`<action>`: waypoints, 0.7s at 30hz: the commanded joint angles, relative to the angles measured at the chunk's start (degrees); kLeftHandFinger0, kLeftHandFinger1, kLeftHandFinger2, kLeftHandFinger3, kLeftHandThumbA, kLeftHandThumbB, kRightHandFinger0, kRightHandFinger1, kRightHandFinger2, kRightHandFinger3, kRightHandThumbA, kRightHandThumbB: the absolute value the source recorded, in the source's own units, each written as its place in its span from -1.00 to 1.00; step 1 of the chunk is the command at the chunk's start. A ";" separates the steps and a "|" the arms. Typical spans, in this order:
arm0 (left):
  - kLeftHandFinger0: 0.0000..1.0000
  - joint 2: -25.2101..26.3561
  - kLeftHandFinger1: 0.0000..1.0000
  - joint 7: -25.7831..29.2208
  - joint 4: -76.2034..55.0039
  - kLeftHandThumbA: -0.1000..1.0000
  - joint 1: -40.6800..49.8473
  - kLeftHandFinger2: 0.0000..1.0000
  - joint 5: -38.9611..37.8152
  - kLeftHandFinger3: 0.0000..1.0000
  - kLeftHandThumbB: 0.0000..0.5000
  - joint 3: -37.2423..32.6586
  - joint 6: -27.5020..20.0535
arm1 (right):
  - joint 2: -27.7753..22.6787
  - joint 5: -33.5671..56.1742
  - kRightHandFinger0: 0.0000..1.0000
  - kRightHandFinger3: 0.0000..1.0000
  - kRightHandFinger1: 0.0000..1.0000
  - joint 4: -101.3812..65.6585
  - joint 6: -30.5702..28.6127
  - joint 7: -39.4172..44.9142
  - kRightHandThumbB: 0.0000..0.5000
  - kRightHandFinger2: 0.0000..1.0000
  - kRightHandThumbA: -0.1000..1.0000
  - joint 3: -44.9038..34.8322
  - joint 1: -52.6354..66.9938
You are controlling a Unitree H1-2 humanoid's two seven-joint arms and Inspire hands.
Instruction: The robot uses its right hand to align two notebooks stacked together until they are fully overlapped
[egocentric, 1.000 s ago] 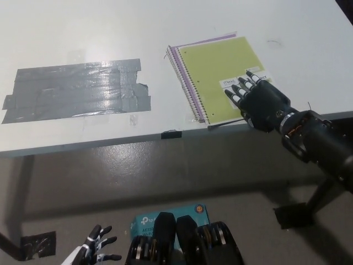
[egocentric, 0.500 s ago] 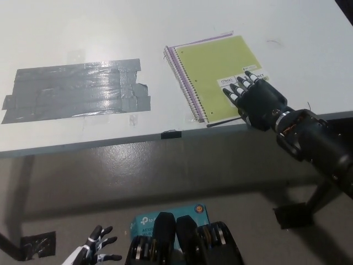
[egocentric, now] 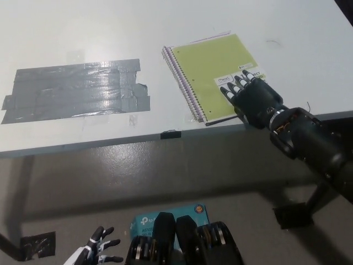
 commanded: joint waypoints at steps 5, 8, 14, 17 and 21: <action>0.43 1.41 0.48 -1.43 -1.18 1.00 0.43 0.79 0.05 1.00 1.00 0.03 -0.32 | 2.07 -0.82 1.00 1.00 1.00 -0.80 -1.22 6.74 0.88 1.00 1.00 0.83 0.31; 0.34 1.22 0.40 -1.16 -1.18 1.00 0.55 0.74 0.12 1.00 1.00 0.06 -0.22 | 2.22 0.14 1.00 1.00 1.00 -1.46 -0.73 7.74 0.83 1.00 1.00 -0.10 0.44; 0.36 1.15 0.42 -1.27 -1.25 1.00 1.16 0.80 -0.10 1.00 1.00 0.02 -0.09 | 3.12 0.09 1.00 1.00 1.00 -1.83 0.32 9.82 0.85 1.00 1.00 -0.73 0.64; 0.34 1.07 0.45 -1.32 -1.27 1.00 1.50 0.82 -0.15 1.00 1.00 -0.10 0.04 | 3.93 0.29 1.00 1.00 1.00 -2.19 2.74 12.66 0.83 1.00 1.00 -1.38 1.33; 0.25 1.00 0.36 -1.32 -1.19 1.00 1.54 0.78 -0.29 1.00 1.00 0.01 -0.24 | 4.49 0.21 1.00 1.00 1.00 -2.95 4.58 15.29 0.80 1.00 1.00 -1.61 1.72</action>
